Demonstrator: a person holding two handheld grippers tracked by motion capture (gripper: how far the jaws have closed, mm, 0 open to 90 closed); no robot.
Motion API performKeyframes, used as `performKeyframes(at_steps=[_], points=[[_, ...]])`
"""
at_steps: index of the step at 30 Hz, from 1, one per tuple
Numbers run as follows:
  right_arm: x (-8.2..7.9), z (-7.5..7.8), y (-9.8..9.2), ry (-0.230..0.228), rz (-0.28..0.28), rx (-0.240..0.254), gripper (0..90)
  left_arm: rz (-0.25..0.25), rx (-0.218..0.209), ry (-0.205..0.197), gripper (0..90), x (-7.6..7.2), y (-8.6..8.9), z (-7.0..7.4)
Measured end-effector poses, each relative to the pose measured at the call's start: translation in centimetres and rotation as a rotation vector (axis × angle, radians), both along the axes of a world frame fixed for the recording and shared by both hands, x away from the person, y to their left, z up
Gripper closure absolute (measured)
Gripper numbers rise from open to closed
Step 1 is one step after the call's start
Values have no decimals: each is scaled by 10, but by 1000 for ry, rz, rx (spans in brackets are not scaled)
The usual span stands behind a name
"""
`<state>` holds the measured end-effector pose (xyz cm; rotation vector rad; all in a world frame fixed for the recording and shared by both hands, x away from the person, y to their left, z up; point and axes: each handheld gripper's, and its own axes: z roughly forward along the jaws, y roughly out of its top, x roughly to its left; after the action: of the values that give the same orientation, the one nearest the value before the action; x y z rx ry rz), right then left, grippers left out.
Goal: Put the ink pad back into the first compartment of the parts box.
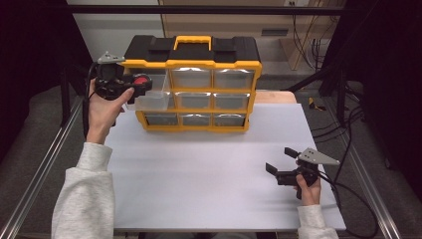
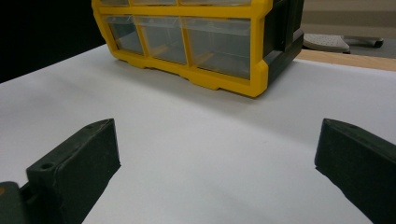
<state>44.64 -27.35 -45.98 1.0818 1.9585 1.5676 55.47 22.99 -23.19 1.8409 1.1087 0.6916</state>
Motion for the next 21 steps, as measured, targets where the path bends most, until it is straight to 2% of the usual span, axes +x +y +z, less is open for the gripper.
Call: performKeyframes(at_steps=[3, 4, 5, 7, 9, 12, 14, 18, 20, 21], points=[[0, 0, 0, -2, 0, 1, 4, 0, -5, -11, 288, 0, 0, -1], [0, 0, 0, -3, -1, 0, 4, -6, -22, -33, 277, -2, 1, 0], [0, 0, 0, -3, -1, 0, 4, -6, -22, -33, 262, -2, 1, 0], [0, 0, 0, 0, -2, 1, 4, -24, -62, -68, 238, -6, 3, 4], [0, 0, 0, -3, -1, -2, 4, -29, -73, -83, 225, -8, 3, 5], [0, 0, 0, 0, -1, 4, 4, -65, -104, -122, 179, -16, 5, 8], [0, 0, 0, 1, -4, 5, 4, -116, -136, -152, 123, -26, 8, 6], [0, 1, 0, -1, -4, 5, 4, -161, -165, -178, 58, -38, 12, 2], [0, 1, 0, -1, -5, 5, 4, -191, -177, -185, 17, -48, 15, -3], [0, 1, 0, -1, -5, 5, 4, -216, -181, -193, 2, -58, 18, -9]])
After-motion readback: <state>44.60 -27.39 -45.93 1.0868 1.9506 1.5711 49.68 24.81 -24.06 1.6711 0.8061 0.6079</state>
